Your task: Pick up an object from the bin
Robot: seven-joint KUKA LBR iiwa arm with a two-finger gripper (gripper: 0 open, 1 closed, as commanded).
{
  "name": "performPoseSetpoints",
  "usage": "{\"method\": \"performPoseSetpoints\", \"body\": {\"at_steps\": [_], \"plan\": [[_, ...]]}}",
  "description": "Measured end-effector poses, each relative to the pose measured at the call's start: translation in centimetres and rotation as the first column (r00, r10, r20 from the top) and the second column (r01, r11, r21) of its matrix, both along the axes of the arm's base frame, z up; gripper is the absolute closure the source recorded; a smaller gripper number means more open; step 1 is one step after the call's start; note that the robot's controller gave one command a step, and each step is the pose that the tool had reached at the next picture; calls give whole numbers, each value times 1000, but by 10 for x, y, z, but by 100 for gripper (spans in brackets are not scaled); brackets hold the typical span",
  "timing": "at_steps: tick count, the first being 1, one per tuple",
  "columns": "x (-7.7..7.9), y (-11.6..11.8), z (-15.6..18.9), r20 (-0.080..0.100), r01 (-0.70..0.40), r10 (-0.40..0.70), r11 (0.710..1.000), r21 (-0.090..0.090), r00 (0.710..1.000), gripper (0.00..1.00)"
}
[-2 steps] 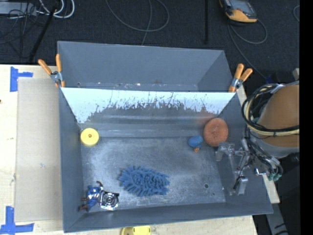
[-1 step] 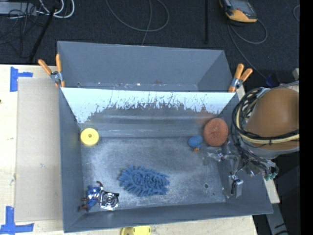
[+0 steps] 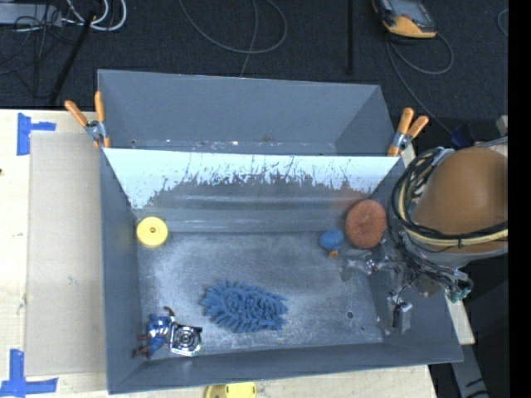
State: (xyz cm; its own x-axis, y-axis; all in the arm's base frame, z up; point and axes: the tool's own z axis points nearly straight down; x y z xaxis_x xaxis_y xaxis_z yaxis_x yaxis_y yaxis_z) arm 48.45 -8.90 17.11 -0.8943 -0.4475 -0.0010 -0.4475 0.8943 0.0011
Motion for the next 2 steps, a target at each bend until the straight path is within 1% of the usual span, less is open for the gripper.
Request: {"method": "performPoseSetpoints", "body": {"at_steps": [1, 2], "plan": [[9, 24, -5, -1, 202, -202, 979, -1, 979, 0], [52, 36, 2, -1, -13, 13, 1000, -1, 1000, 0]]}}
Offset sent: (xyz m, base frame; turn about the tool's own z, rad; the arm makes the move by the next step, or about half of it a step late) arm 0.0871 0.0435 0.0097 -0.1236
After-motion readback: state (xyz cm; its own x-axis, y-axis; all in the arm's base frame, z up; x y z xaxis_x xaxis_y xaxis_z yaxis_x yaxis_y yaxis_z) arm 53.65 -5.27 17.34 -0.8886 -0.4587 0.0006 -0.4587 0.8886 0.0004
